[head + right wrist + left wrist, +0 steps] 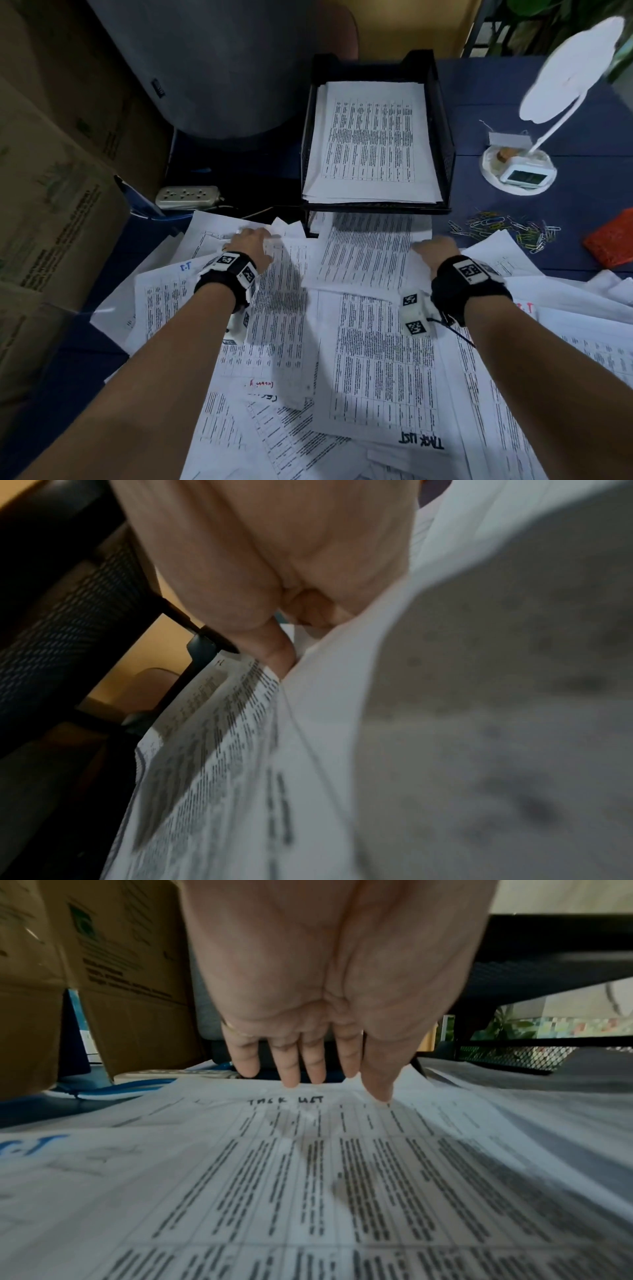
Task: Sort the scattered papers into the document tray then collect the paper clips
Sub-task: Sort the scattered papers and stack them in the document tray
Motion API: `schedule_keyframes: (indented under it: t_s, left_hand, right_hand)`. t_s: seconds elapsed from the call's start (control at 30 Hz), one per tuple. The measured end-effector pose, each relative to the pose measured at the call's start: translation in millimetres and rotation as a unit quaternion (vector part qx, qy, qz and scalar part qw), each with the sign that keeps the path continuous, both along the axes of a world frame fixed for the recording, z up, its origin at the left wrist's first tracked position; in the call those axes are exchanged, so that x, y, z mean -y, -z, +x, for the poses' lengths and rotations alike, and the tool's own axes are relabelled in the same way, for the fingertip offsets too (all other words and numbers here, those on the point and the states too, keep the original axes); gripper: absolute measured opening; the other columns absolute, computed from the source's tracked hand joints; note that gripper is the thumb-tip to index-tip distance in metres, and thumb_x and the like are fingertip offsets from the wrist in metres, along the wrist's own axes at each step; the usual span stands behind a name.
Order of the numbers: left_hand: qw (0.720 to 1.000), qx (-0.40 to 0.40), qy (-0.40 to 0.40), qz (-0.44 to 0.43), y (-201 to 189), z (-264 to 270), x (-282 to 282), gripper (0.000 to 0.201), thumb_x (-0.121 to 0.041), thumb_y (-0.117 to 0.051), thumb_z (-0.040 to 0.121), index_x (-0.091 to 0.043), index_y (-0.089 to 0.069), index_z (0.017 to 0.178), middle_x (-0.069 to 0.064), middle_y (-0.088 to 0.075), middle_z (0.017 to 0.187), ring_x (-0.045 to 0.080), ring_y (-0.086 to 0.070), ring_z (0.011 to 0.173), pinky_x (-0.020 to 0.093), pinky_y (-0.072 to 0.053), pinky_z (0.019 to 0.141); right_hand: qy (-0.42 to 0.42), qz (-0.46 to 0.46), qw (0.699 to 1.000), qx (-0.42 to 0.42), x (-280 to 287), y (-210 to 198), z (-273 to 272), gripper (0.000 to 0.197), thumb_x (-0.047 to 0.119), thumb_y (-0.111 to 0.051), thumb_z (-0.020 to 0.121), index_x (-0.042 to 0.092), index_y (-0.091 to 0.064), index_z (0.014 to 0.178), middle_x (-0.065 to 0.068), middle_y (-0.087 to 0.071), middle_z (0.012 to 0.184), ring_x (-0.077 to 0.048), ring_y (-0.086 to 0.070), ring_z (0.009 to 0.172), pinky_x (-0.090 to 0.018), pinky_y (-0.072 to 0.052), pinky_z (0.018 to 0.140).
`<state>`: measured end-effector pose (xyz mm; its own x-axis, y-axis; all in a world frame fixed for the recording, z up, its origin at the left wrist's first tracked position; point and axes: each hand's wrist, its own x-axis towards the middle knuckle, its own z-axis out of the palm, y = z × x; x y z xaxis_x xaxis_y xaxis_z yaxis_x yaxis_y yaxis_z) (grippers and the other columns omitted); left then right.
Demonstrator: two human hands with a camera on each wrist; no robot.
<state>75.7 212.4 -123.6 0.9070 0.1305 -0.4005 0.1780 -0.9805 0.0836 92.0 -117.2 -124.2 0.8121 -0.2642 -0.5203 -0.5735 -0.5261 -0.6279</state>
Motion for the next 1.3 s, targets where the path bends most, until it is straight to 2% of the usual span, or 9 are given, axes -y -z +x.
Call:
schedule_keyframes:
  t_s: [0.2, 0.37, 0.47, 0.63, 0.7, 0.83, 1.03, 1.2, 1.3]
  left_hand:
    - [0.995, -0.044, 0.075, 0.059, 4, 1, -4, 0.088, -0.046, -0.079, 0.066, -0.037, -0.031, 0.14, 0.007, -0.041, 0.137, 0.031, -0.039, 0.129, 0.05, -0.029, 0.108]
    - [0.992, -0.025, 0.082, 0.089, 9, 1, -3, 0.086, -0.05, -0.08, 0.061, -0.03, -0.037, 0.133, 0.007, -0.04, 0.135, 0.03, -0.039, 0.126, 0.046, -0.028, 0.106]
    - [0.991, -0.017, 0.096, 0.089, 9, 2, -2, 0.072, -0.048, -0.08, 0.06, -0.028, -0.044, 0.12, 0.003, -0.044, 0.129, 0.027, -0.042, 0.122, 0.044, -0.028, 0.103]
    - [0.996, 0.004, 0.081, 0.045, 9, 3, -2, 0.055, -0.038, -0.072, 0.071, -0.025, -0.044, 0.117, 0.0, -0.06, 0.115, 0.026, -0.051, 0.112, 0.043, -0.032, 0.101]
    - [0.991, -0.025, 0.101, 0.08, 5, 2, -1, 0.052, -0.041, -0.069, 0.073, -0.026, -0.048, 0.117, 0.002, -0.056, 0.116, 0.027, -0.05, 0.112, 0.043, -0.036, 0.099]
    - [0.991, -0.041, 0.107, 0.074, 4, -6, 0, 0.017, -0.035, -0.067, 0.078, -0.029, -0.055, 0.089, -0.001, -0.053, 0.1, 0.026, -0.049, 0.109, 0.043, -0.035, 0.099]
    - [0.996, -0.046, 0.069, -0.029, -2, -11, -6, 0.013, -0.025, -0.051, 0.092, -0.029, -0.062, 0.097, -0.005, -0.063, 0.093, 0.022, -0.059, 0.094, 0.031, -0.042, 0.088]
    - [0.992, 0.006, 0.06, -0.115, -25, -5, -4, 0.016, -0.018, -0.042, 0.097, -0.026, -0.053, 0.09, -0.005, -0.061, 0.087, 0.013, -0.054, 0.068, 0.024, -0.038, 0.058]
    - [0.99, -0.006, 0.076, -0.122, -37, -3, 1, 0.011, -0.022, -0.048, 0.096, -0.022, -0.057, 0.102, -0.002, -0.062, 0.105, 0.017, -0.059, 0.086, 0.028, -0.049, 0.072]
  right_hand:
    - [0.097, 0.104, 0.985, 0.095, -9, 0, 15, 0.016, 0.015, -0.063, 0.086, 0.014, -0.059, 0.102, -0.006, -0.062, 0.086, -0.022, -0.053, 0.08, -0.033, -0.043, 0.078]
    - [-0.001, 0.1, 0.994, -0.038, -13, -11, 9, 0.079, 0.003, -0.066, 0.081, 0.004, -0.022, 0.147, -0.019, -0.054, 0.127, -0.03, -0.059, 0.109, -0.047, -0.048, 0.096]
    - [-0.074, 0.054, 0.993, -0.079, -15, -5, 9, 0.092, -0.004, -0.061, 0.079, 0.012, -0.005, 0.15, -0.011, -0.054, 0.098, -0.026, -0.056, 0.077, -0.032, -0.056, 0.066]
    - [-0.027, -0.037, 0.998, 0.043, -17, -2, 16, 0.036, 0.014, -0.064, 0.086, 0.0, -0.057, 0.119, -0.006, -0.056, 0.085, -0.024, -0.062, 0.081, -0.016, -0.048, 0.055]
    - [-0.041, -0.079, 0.995, 0.045, -17, -14, 19, 0.026, 0.031, -0.049, 0.097, 0.009, -0.056, 0.108, -0.006, -0.061, 0.092, -0.026, -0.063, 0.095, -0.019, -0.043, 0.061]
    - [-0.129, -0.153, 0.979, 0.028, -21, -15, 21, 0.023, 0.029, -0.036, 0.101, 0.013, -0.045, 0.087, 0.002, -0.038, 0.065, -0.02, -0.048, 0.077, -0.026, -0.033, 0.058]
    - [0.046, -0.074, 0.99, 0.113, -17, 11, 13, 0.036, 0.023, -0.06, 0.084, 0.001, -0.057, 0.111, -0.016, -0.061, 0.115, -0.032, -0.054, 0.11, -0.036, -0.047, 0.091]
    - [0.012, 0.037, 0.994, 0.102, -30, 9, -8, 0.013, 0.014, -0.064, 0.085, 0.011, -0.058, 0.096, -0.006, -0.057, 0.084, -0.021, -0.054, 0.071, -0.025, -0.04, 0.062]
    - [-0.036, 0.113, 0.991, 0.064, -41, 12, -14, 0.013, 0.011, -0.066, 0.084, 0.018, -0.057, 0.078, -0.001, -0.057, 0.07, -0.016, -0.051, 0.061, -0.024, -0.041, 0.054]
